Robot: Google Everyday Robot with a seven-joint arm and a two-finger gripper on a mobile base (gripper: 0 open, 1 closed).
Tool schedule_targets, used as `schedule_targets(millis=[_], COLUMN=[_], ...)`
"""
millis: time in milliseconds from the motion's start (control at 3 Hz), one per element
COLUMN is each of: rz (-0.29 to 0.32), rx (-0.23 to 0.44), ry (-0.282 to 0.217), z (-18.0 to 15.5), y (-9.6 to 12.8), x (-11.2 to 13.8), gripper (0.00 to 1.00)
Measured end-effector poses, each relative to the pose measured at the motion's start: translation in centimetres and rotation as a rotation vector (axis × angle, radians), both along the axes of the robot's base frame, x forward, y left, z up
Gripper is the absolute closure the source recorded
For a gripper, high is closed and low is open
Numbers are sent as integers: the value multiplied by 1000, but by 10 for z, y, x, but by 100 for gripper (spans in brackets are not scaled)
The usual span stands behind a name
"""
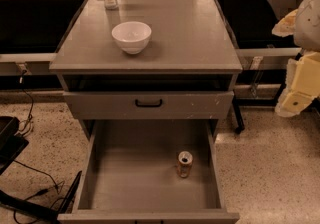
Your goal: Pick orange can from middle drawer and place on counter
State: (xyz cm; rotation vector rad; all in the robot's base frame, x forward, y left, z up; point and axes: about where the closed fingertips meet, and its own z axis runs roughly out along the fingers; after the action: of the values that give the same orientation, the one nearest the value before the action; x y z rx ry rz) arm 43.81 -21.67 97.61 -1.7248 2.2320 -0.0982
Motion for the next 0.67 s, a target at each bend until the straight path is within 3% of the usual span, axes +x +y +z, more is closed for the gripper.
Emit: schedule_targets(millis=[333,667], rz=[0,-14], rx=[0,84], ry=[0,-25], z=[0,-11], y=[0,6], x=[0,3], gripper=[0,0])
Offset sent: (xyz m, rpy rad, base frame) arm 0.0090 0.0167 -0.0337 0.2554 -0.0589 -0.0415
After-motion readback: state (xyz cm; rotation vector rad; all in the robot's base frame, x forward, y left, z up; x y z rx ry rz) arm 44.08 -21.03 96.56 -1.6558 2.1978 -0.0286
